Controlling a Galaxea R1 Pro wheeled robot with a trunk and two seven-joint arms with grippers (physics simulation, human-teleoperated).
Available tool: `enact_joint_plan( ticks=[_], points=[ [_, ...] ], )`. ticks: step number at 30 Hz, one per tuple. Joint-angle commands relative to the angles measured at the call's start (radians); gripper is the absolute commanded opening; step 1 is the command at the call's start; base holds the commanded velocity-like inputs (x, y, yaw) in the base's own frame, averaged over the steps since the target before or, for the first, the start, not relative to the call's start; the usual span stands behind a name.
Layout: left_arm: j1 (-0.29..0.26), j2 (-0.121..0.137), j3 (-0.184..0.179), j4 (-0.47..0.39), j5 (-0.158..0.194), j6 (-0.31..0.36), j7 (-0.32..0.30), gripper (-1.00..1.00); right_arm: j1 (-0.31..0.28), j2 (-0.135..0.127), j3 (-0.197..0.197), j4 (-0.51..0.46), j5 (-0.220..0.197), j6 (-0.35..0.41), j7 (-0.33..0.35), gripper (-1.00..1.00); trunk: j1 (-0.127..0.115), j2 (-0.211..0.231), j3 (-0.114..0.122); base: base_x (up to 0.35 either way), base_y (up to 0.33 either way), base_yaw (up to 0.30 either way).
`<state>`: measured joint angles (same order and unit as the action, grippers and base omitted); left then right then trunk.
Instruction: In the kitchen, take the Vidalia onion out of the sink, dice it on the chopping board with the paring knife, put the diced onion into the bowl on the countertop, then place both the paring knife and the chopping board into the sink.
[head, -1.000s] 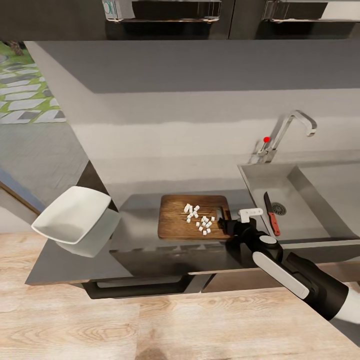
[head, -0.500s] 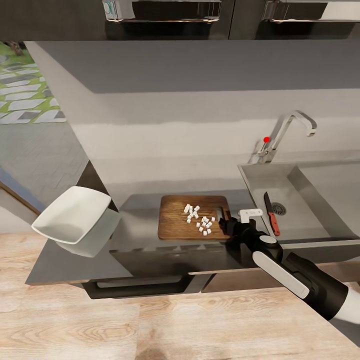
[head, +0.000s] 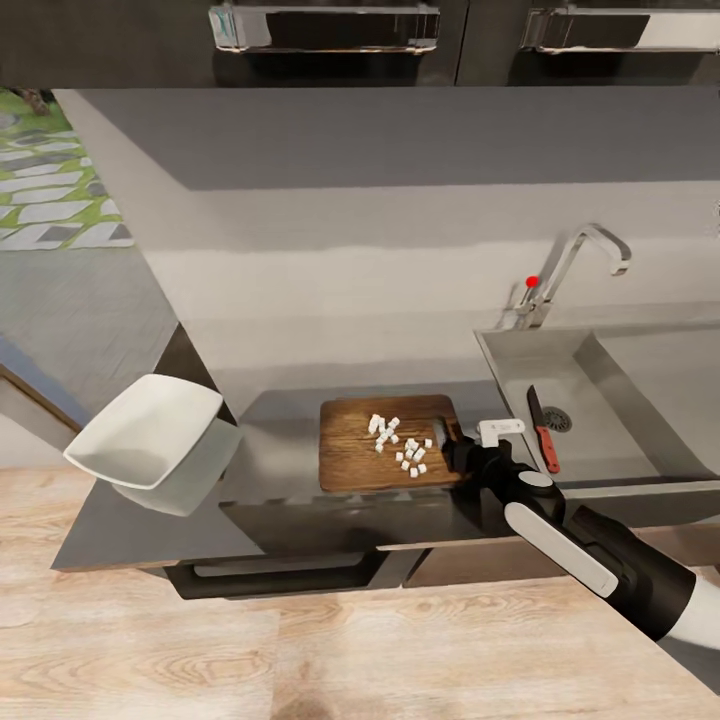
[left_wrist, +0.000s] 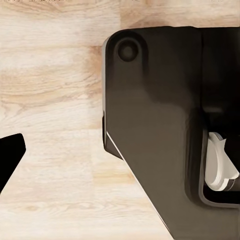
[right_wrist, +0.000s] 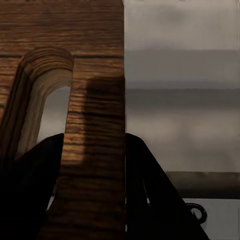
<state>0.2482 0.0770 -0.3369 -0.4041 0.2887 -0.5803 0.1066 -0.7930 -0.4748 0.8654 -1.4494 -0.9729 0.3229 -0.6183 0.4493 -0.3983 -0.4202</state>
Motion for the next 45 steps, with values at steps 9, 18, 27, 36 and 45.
enact_joint_plan(
  ticks=[9,18,27,36,45],
  points=[
    [0.0,0.001,-0.009,-0.002,0.003,-0.001,0.01,1.0,-0.002,-0.001,0.003,-0.002,-0.006,0.002,-0.008,-1.0,0.001,-0.002,0.012,0.0,0.0,0.0],
    [0.0,0.001,-0.009,-0.002,0.003,-0.001,0.01,1.0,-0.002,-0.001,0.003,-0.002,-0.006,0.002,-0.008,-1.0,0.001,-0.002,0.026,0.0,0.0,0.0],
    [0.0,0.001,-0.01,-0.002,0.003,-0.001,0.01,1.0,-0.002,0.002,0.001,-0.002,-0.009,0.048,-0.045,-1.0,0.001,-0.002,0.04,-0.097,0.0,0.0],
    [0.0,0.001,-0.01,-0.002,0.003,-0.001,0.01,1.0,-0.002,0.004,-0.002,-0.002,-0.041,0.082,-0.065,-1.0,0.001,-0.002,0.054,-0.006,0.0,0.0],
    [0.0,0.001,-0.01,-0.002,0.003,-0.001,0.01,1.0,-0.002,0.004,-0.003,-0.002,-0.072,0.104,-0.079,-1.0,0.001,-0.002,0.064,0.0,0.0,0.0]
  ],
)
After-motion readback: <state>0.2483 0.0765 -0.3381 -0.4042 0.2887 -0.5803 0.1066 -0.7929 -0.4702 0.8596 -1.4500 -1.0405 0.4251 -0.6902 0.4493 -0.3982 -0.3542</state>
